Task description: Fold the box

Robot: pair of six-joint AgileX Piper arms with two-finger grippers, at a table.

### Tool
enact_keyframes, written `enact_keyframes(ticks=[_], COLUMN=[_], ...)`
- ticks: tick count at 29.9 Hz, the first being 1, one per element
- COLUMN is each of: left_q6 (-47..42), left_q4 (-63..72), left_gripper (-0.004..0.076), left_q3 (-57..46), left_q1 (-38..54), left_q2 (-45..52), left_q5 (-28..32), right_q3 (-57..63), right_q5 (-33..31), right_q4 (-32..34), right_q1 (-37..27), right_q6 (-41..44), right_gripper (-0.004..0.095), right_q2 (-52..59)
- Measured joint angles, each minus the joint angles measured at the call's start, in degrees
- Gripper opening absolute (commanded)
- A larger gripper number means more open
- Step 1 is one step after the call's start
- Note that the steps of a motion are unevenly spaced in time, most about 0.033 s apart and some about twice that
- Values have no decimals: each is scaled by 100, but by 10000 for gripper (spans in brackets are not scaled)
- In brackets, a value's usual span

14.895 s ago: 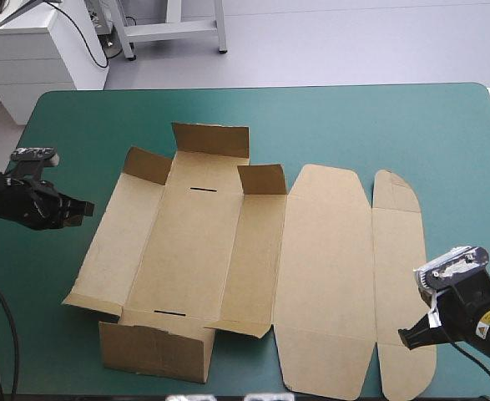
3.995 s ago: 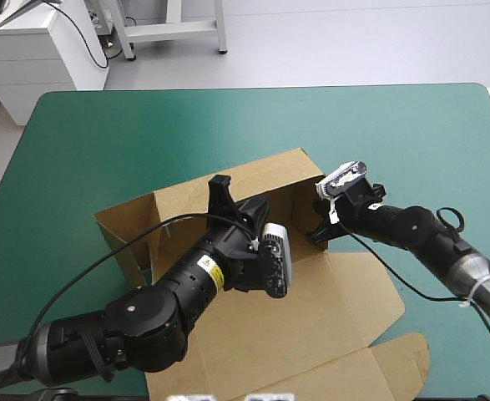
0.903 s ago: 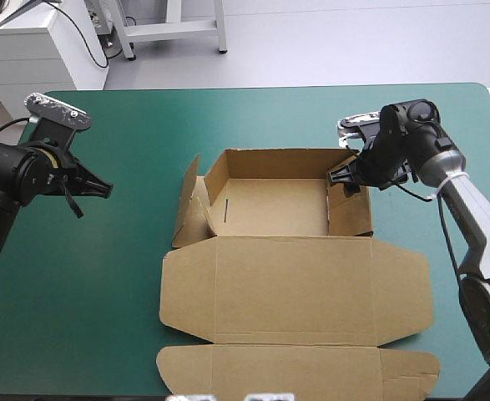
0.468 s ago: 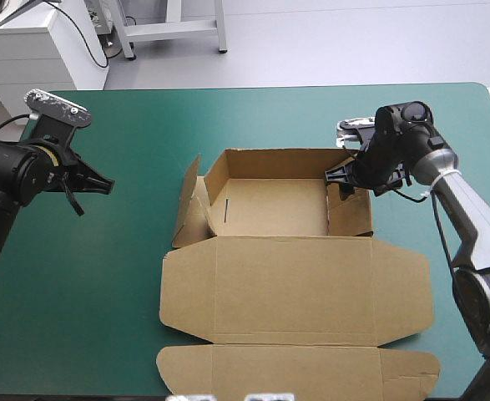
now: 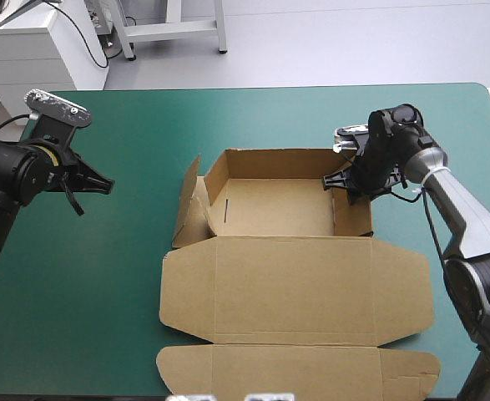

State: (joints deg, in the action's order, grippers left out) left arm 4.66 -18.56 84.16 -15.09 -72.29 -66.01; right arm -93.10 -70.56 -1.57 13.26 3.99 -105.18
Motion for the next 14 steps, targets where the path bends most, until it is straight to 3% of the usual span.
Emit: enact_keyframes(ticks=[4,14], left_q6=[0,-31], left_q4=[0,0], left_gripper=[8,8], left_q3=[0,0], left_q1=[0,0], left_q2=[0,0], left_q5=[-5,-22], right_q3=[0,0], right_q5=[0,124], right_q4=[78,-104], right_q1=[0,0], right_q6=[0,-350], right_gripper=[-20,-21], right_q2=[0,17])
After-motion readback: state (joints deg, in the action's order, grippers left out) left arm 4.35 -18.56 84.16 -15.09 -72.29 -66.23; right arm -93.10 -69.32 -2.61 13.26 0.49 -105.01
